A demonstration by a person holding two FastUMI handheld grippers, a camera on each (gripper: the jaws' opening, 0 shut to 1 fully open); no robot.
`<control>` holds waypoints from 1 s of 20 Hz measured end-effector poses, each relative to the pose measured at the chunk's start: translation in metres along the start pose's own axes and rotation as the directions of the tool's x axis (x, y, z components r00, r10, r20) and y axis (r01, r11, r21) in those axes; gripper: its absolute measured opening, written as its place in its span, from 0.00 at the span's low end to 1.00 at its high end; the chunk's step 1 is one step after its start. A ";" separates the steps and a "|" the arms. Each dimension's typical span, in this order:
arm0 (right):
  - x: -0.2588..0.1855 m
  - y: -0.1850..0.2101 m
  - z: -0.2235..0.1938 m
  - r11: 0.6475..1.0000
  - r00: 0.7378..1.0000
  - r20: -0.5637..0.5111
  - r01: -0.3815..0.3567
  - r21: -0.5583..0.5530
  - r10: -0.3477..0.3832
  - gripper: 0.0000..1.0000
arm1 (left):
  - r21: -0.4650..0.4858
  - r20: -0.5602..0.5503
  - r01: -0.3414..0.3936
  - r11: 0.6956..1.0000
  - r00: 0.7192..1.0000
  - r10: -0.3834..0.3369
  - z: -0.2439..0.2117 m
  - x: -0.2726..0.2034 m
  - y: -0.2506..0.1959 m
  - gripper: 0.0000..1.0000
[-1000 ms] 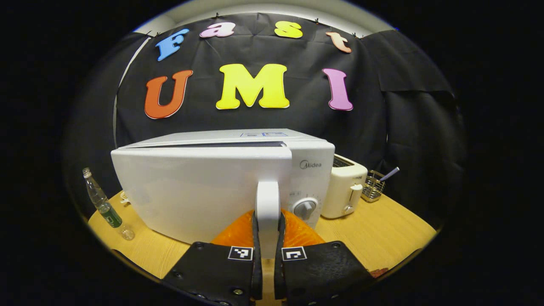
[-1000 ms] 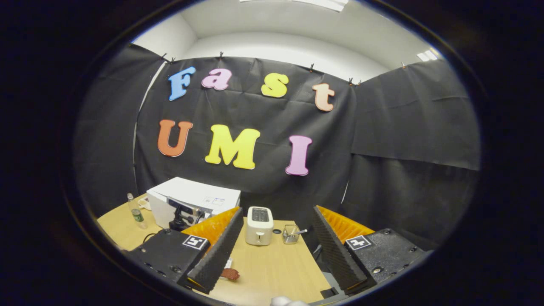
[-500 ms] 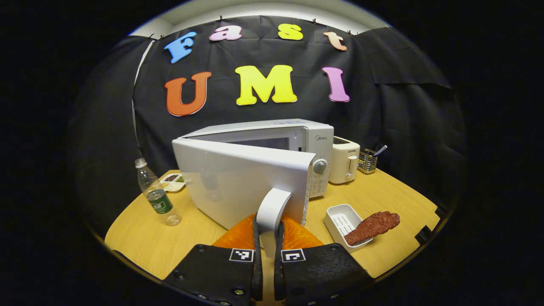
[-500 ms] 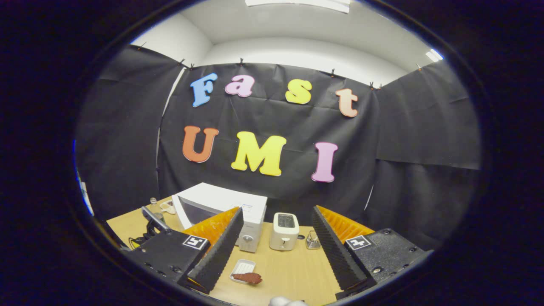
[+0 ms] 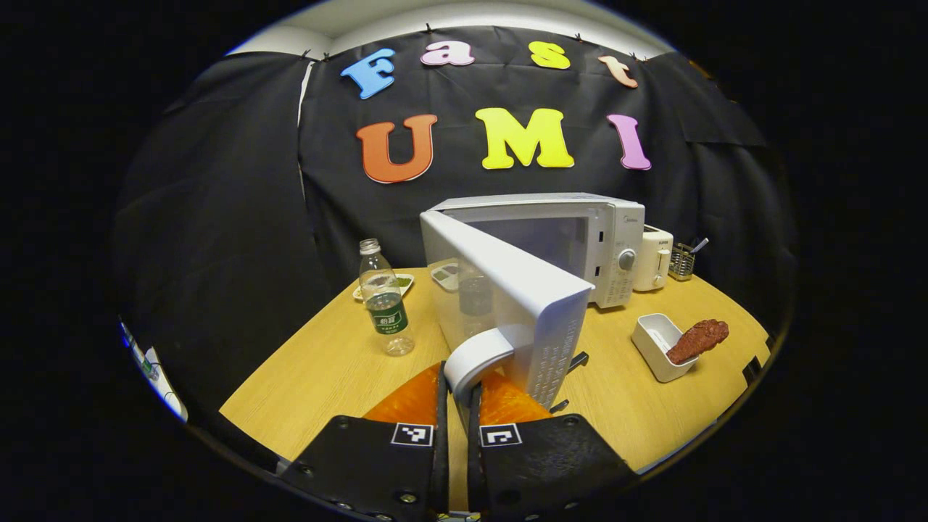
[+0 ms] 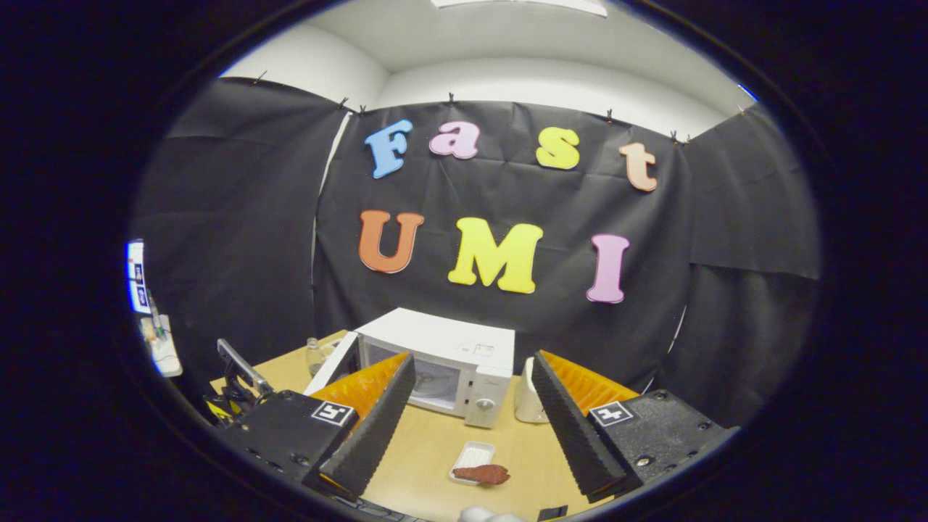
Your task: Open the microwave oven with the left hand, put the food in, and close the microwave oven.
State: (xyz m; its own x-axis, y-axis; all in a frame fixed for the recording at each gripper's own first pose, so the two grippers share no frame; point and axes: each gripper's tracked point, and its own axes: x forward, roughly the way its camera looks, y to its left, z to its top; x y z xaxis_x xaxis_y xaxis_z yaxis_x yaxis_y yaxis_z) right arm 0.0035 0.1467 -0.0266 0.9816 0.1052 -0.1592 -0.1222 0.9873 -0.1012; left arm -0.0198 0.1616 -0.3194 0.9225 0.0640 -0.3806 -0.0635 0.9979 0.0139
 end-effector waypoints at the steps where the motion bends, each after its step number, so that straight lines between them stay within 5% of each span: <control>1: 0.000 0.007 -0.002 1.000 1.000 -0.007 -0.005 -0.003 0.005 1.00 | 0.005 0.008 0.014 1.000 1.000 -0.014 0.002 -0.001 0.004 0.09; 8: 0.000 0.034 -0.013 1.000 0.999 -0.042 0.019 0.023 -0.018 1.00 | -0.010 0.012 0.105 0.994 0.994 -0.105 -0.001 -0.002 0.034 0.11; 17: 0.002 0.054 -0.028 0.998 0.996 -0.074 0.044 0.037 -0.041 1.00 | -0.026 -0.008 0.139 0.990 0.990 -0.139 -0.008 -0.002 0.082 0.31; 18: 0.002 0.054 -0.030 0.998 0.996 -0.078 0.047 0.036 -0.044 0.96 | -0.040 -0.008 0.129 0.991 0.992 -0.130 -0.008 -0.001 0.090 0.43; 19: 0.004 0.052 -0.033 0.998 0.995 -0.081 0.052 0.035 -0.049 1.00 | -0.052 -0.014 0.137 0.989 0.990 -0.138 -0.009 -0.005 0.094 0.83; 20: 0.005 0.050 -0.036 0.998 0.995 -0.085 0.059 0.035 -0.055 1.00 | -0.054 -0.019 0.135 0.989 0.991 -0.136 -0.011 -0.004 0.097 0.94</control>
State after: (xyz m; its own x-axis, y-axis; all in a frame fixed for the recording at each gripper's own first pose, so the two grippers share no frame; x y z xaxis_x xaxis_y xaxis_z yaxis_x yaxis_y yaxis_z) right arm -0.0032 0.1920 -0.0676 0.9709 0.0399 -0.2362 -0.0593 0.9953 -0.0759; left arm -0.0342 0.2581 -0.3266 0.9153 -0.0725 -0.3962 0.0411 0.9953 -0.0872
